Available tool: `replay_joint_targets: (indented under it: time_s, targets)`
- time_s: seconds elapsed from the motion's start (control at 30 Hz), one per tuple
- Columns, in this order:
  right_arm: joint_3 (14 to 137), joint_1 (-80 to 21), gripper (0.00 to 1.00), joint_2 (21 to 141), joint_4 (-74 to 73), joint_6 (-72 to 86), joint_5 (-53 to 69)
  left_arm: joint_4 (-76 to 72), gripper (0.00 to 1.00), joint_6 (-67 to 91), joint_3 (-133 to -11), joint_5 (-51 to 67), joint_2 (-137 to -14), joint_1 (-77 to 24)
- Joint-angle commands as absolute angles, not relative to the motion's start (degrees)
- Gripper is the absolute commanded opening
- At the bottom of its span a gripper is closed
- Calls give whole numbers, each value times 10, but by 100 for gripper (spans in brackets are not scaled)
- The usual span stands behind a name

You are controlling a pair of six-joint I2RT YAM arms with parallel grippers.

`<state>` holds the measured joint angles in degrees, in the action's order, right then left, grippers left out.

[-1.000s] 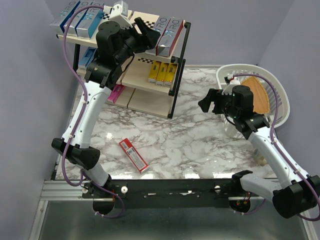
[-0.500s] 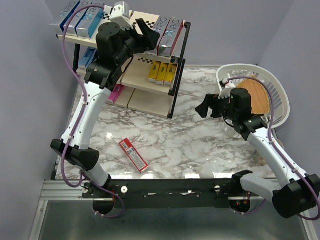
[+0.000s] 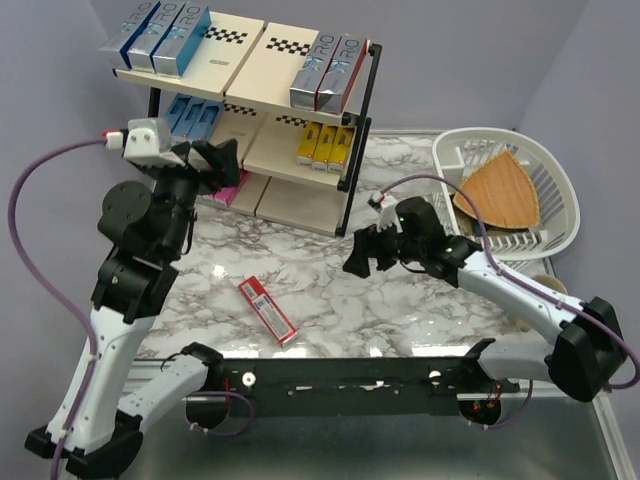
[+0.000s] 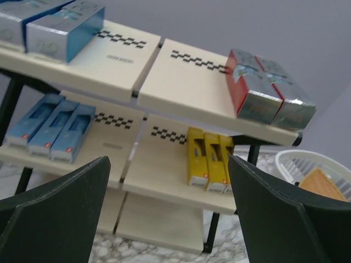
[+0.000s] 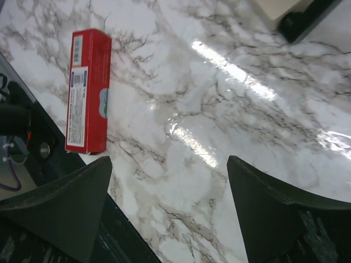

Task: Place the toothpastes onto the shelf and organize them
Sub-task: Place the toothpaste on the shelf, then pick up the toothpaste from the center of the board.

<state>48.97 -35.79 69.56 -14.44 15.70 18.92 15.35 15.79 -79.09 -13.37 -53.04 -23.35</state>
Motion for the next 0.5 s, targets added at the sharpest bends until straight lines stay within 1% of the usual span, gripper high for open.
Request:
replay_joint_targets:
  time_s: [0.0,0.1,0.13,0.2,0.23,0.27,0.43,0.47]
  targets:
    - [562,-429,94,765,-154,176,152,213,99,135,-687,-207,-420,-233]
    - [613,-483,94,827,-178,180,120,269,99,140,-646,-226,-348,-233]
    - [651,-507,94,846,-186,187,112,283,99,141,-639,-230,-332,-233]
    - [697,-525,94,903,-218,198,96,318,99,135,-621,-236,-288,-233]
    - [747,-539,94,924,-232,212,90,328,99,133,-616,-240,-273,-233]
    - [770,-546,94,966,-247,218,85,346,99,132,-612,-246,-247,-233]
    - [914,-583,94,1084,-336,225,95,405,99,123,-619,-306,-192,-233]
    - [965,-589,94,1104,-349,225,100,422,99,120,-620,-311,-179,-233]
